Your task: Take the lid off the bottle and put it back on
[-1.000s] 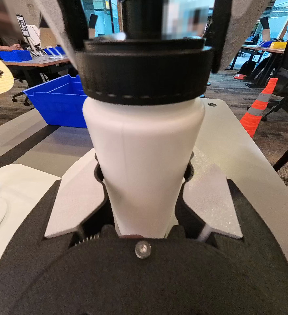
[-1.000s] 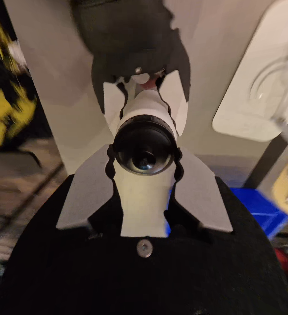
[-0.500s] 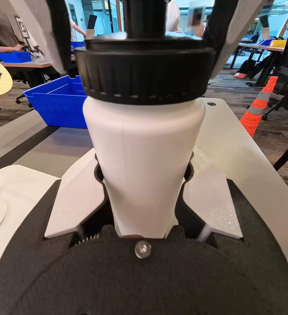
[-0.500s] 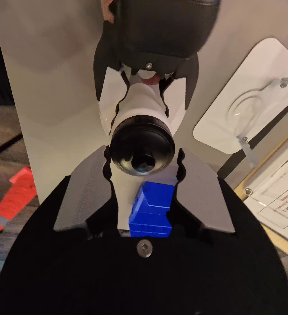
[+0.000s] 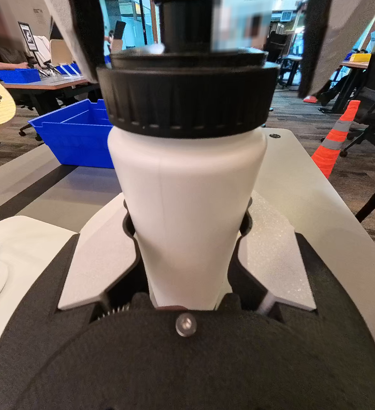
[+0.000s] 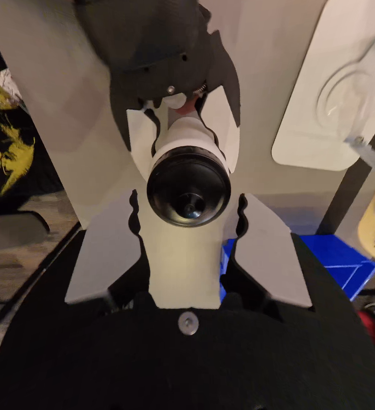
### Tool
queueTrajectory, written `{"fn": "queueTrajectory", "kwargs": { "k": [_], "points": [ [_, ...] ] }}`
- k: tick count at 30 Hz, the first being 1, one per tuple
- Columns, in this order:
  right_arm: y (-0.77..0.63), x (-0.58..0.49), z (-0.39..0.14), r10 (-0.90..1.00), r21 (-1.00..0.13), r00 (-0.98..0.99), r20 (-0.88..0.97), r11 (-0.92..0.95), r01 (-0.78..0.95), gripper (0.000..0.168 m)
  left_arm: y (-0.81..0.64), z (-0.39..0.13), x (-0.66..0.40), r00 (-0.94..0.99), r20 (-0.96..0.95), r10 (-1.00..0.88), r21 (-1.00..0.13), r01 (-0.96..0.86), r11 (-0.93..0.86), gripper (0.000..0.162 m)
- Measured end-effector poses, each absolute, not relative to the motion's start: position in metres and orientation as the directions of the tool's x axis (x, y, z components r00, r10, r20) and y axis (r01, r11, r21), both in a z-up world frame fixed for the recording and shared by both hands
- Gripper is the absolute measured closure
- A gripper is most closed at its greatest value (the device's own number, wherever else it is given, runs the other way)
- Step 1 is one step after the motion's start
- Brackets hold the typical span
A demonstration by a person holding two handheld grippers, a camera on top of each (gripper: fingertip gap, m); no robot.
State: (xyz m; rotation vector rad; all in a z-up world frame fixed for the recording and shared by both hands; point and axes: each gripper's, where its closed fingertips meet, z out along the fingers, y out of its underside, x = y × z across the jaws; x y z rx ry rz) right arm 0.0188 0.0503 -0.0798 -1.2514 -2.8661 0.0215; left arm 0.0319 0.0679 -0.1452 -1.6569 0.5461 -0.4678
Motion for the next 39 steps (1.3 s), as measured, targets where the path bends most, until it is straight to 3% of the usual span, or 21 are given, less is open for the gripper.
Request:
{"fn": "queueTrajectory", "kwargs": {
  "k": [3, 7, 9, 11, 14, 17, 20, 21, 25, 30, 33, 36, 39],
  "points": [
    [0.0544, 0.0176, -0.0753, 0.611, 0.019, -0.791, 0.041, 0.791, 0.612, 0.080, 0.0678, -0.1451, 0.0322, 0.804, -0.001, -0.595, -0.989, -0.089, -0.119, 0.068],
    [0.0551, 0.0202, -0.0786, 0.499, 0.071, -0.867, 0.006, 0.864, 0.498, 0.099, 0.0678, -0.1450, 0.0325, 0.802, -0.001, -0.597, -0.989, -0.089, -0.117, 0.068],
    [0.0557, 0.0198, -0.0787, 0.506, 0.083, -0.862, -0.008, 0.860, 0.504, 0.099, 0.0680, -0.1450, 0.0322, 0.802, 0.002, -0.597, -0.989, -0.087, -0.119, 0.068],
    [0.0553, 0.0204, -0.0790, 0.585, 0.085, -0.811, -0.019, 0.809, 0.581, 0.099, 0.0683, -0.1450, 0.0317, 0.803, 0.005, -0.595, -0.989, -0.084, -0.121, 0.068],
    [0.0539, 0.0208, -0.0804, 0.828, 0.056, -0.559, -0.043, 0.561, 0.826, 0.099, 0.0692, -0.1448, 0.0312, 0.802, 0.013, -0.597, -0.990, -0.075, -0.122, 0.068],
    [0.0514, 0.0223, -0.0816, 0.880, 0.013, -0.473, -0.040, 0.474, 0.880, 0.098, 0.0682, -0.1448, 0.0331, 0.798, 0.006, -0.603, -0.990, -0.080, -0.116, 0.067],
    [0.0510, 0.0244, -0.0792, 0.821, 0.018, -0.567, -0.074, 0.569, 0.822, 0.095, 0.0676, -0.1449, 0.0340, 0.798, 0.001, -0.603, -0.990, -0.086, -0.114, 0.067],
    [0.0527, 0.0216, -0.0779, 0.793, 0.010, -0.606, -0.059, 0.608, 0.794, 0.083, 0.0676, -0.1450, 0.0340, 0.798, 0.000, -0.602, -0.989, -0.088, -0.115, 0.067],
    [0.0525, 0.0187, -0.0763, 0.567, 0.030, -0.824, 0.011, 0.823, 0.567, 0.080, 0.0679, -0.1448, 0.0338, 0.798, 0.001, -0.602, -0.990, -0.085, -0.115, 0.067],
    [0.0564, 0.0209, -0.0782, 0.435, 0.119, -0.900, 0.021, 0.893, 0.435, 0.099, 0.0683, -0.1448, 0.0335, 0.798, 0.005, -0.603, -0.990, -0.080, -0.115, 0.067],
    [0.0561, 0.0205, -0.0783, 0.597, 0.108, -0.802, -0.006, 0.798, 0.593, 0.098, 0.0694, -0.1449, 0.0327, 0.799, 0.013, -0.601, -0.990, -0.076, -0.122, 0.068],
    [0.0539, 0.0225, -0.0793, 0.831, 0.057, -0.555, -0.025, 0.556, 0.829, 0.098, 0.0698, -0.1448, 0.0329, 0.797, 0.014, -0.604, -0.990, -0.073, -0.120, 0.068],
    [0.0491, 0.0266, -0.0796, 0.868, 0.030, -0.496, -0.022, 0.496, 0.868, 0.098, 0.0681, -0.1449, 0.0364, 0.793, -0.001, -0.610, -0.990, -0.086, -0.110, 0.067]
  ]
}}
